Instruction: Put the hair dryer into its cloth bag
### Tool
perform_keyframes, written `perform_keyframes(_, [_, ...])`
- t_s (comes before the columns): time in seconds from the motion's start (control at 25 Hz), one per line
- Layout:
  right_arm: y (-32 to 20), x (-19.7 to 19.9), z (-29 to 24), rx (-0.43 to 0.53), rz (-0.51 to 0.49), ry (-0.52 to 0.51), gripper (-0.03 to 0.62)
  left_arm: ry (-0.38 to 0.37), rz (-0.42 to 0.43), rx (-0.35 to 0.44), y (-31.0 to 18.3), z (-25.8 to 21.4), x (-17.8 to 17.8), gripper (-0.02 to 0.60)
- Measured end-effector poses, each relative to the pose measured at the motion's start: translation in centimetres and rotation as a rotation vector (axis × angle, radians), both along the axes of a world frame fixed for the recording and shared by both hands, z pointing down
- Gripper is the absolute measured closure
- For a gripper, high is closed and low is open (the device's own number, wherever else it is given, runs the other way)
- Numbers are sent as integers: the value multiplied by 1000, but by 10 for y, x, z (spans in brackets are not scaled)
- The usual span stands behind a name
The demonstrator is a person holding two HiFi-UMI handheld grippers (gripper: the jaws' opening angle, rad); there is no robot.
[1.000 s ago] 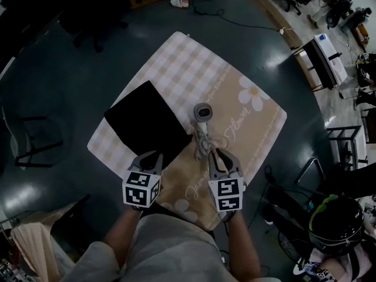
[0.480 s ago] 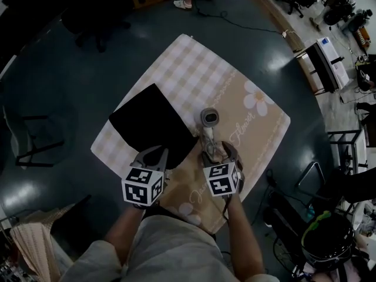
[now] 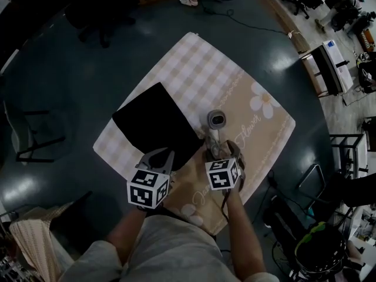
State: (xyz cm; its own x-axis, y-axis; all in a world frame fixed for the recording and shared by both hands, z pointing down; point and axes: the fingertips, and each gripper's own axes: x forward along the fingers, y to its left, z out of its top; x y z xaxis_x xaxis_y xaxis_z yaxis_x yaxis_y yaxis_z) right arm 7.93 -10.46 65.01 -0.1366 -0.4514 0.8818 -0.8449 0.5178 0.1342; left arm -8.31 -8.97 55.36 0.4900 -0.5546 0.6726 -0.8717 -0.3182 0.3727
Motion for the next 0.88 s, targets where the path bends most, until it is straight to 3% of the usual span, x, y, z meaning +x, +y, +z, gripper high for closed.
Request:
perform_keyframes(0.32, [-4,2,8,-34,42,-158,274,-5,10,-21,2,6,1,563])
perform_keyframes(0.52, [0,4,6,-63,117,-280,343,-10,13,-24,3,6,3,563])
perform_keyframes(0.6, [2,4,5,-71,134,-322,418,-12,14,-23,4,6,3,563])
perform_keyframes(0.88, [14,10,-5,-89,158,-437,441,-19,20,-24,11,5,5,563])
